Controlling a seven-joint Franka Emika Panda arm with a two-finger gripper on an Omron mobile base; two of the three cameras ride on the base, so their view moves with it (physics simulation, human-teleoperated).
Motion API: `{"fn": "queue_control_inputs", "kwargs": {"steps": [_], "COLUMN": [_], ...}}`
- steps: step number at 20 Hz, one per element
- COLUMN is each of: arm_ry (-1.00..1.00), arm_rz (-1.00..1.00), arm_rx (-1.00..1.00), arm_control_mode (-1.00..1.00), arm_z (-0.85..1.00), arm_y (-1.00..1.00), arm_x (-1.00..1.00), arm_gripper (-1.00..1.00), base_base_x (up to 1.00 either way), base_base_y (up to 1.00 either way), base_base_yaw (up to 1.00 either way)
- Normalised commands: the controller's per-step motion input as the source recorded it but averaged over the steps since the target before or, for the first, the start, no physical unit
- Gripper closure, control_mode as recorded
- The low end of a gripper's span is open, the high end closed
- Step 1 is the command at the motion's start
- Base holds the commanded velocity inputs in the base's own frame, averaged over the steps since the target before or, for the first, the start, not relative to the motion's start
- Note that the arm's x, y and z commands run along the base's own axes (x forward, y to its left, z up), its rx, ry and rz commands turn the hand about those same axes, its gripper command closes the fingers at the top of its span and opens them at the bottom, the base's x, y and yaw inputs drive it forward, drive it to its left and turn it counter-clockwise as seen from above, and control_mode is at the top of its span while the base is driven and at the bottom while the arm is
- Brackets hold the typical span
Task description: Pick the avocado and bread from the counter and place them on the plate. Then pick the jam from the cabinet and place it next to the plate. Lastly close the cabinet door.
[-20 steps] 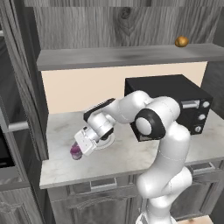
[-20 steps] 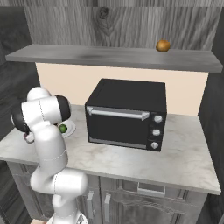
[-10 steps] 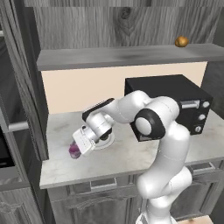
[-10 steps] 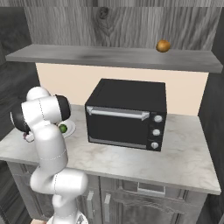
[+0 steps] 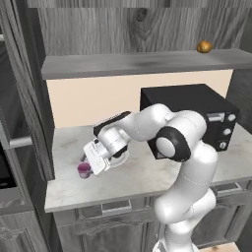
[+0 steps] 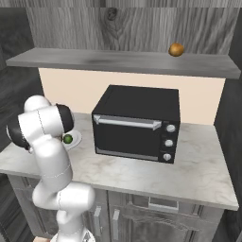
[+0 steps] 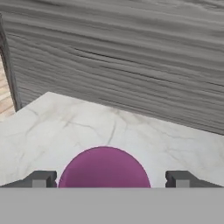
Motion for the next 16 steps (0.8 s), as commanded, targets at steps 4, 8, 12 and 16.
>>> {"fn": "queue_control_inputs", "kwargs": {"steps": [4, 8, 12, 16], "arm_ry": [-0.14, -0.12, -0.04, 0.0], "arm_rz": [0.0, 0.0, -0.02, -0.07], "arm_rx": [0.0, 0.0, 0.0, 0.0], "arm_control_mode": [-1.0, -1.0, -1.0, -1.0], "arm_z": [0.22, 0.41, 0.44, 0.34], "arm_y": [-0.1, 0.0, 0.0, -0.01], "arm_x": [0.0, -0.03, -0.32, -0.49], "arm_gripper": [-1.0, -1.0, -1.0, -1.0], "base_base_x": [0.0, 0.0, 0.0, 0.0], "base_base_y": [0.0, 0.0, 0.0, 0.0], "base_base_yaw": [0.0, 0.0, 0.0, 0.0]}}
